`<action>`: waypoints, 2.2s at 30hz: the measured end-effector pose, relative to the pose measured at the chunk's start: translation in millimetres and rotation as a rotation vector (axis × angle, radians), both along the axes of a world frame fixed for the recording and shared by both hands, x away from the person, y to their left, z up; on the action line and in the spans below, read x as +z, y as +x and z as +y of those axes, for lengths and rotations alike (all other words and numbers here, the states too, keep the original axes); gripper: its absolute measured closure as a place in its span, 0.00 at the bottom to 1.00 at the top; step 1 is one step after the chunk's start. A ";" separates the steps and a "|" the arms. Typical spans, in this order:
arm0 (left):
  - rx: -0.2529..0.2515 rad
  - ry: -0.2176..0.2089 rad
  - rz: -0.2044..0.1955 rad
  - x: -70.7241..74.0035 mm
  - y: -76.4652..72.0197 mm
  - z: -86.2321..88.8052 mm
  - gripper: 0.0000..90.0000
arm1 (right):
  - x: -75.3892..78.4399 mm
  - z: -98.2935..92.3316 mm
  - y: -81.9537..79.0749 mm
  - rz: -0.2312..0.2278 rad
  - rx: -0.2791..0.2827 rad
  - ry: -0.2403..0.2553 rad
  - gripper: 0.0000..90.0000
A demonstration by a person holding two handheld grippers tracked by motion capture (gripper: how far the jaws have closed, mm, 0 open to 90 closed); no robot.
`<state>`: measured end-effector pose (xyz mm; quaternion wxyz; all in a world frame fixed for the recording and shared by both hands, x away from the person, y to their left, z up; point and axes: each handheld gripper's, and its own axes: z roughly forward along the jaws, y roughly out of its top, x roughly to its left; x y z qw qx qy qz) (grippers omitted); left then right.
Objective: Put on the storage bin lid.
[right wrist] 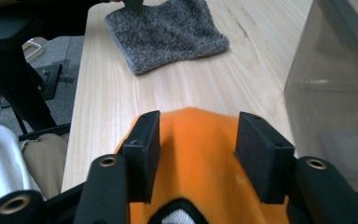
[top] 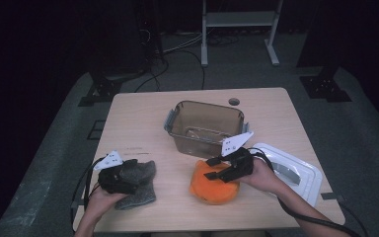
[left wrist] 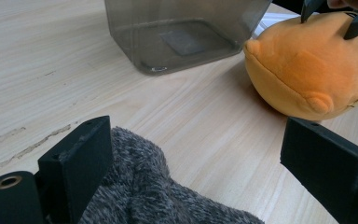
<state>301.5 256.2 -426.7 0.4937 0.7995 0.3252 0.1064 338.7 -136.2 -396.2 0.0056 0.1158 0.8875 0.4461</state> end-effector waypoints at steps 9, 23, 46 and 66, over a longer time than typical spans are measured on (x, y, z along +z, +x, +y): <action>0.001 -0.002 0.002 0.1 -0.4 -0.3 0.10 | -13.6 -5.3 -4.1 -0.003 -0.036 -0.022 0.66; -0.006 0.005 0.001 -0.7 -0.3 -2.0 0.10 | -26.4 -8.6 -12.7 0.028 -0.043 0.004 0.83; 0.000 0.000 -0.002 -0.5 -0.2 0.2 0.10 | 0.4 -0.2 -19.7 0.072 0.000 0.031 0.90; 0.003 -0.013 -0.006 1.0 -0.3 1.0 0.10 | 101.2 24.3 -28.6 -0.010 0.068 0.127 0.90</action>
